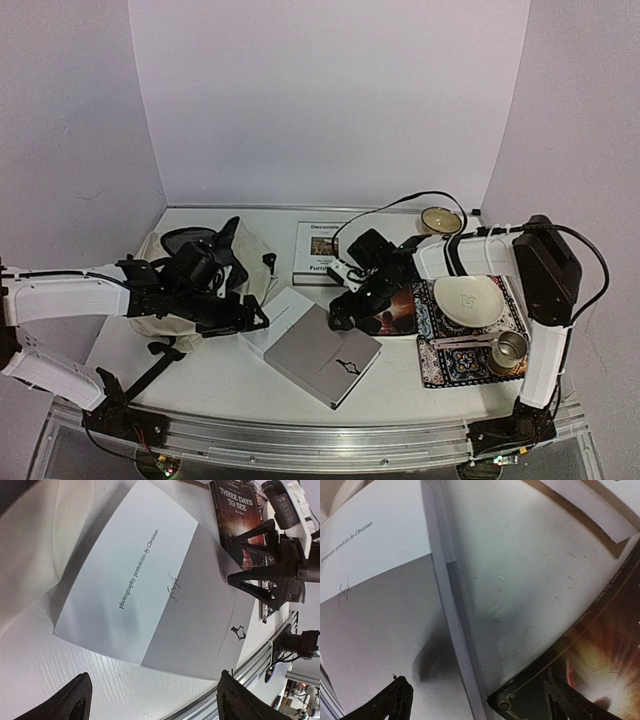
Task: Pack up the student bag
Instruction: Pick up the book from the center of the board.
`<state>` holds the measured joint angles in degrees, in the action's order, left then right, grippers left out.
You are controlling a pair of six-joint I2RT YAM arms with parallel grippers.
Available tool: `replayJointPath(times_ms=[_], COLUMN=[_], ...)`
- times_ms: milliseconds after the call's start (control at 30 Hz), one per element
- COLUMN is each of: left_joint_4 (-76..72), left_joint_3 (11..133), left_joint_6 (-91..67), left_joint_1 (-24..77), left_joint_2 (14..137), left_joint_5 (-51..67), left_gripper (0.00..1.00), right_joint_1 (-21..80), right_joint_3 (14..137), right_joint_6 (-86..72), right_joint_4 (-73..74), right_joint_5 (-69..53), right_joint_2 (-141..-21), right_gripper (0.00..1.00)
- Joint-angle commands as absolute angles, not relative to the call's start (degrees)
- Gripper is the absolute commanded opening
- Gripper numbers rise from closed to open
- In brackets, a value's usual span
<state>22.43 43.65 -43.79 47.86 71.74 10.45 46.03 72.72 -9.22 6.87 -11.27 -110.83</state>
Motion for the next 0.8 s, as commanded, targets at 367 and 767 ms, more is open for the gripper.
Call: replayJointPath(times_ms=[367, 767], left_joint_4=[7.97, 4.74], left_joint_3=[39.99, 37.92], left_joint_6=[-49.31, -51.59], left_joint_1=[50.39, 50.36], left_joint_2=[82.39, 80.76], left_joint_5=[11.88, 8.42], left_gripper=[0.82, 0.81], right_joint_1=[47.19, 47.04], right_joint_3=[70.84, 69.81], right_joint_6=[-13.43, -19.04], right_joint_4=[7.2, 4.75], right_joint_5=[-29.21, -33.02], right_joint_2=[-109.77, -106.76], right_gripper=[0.4, 0.09])
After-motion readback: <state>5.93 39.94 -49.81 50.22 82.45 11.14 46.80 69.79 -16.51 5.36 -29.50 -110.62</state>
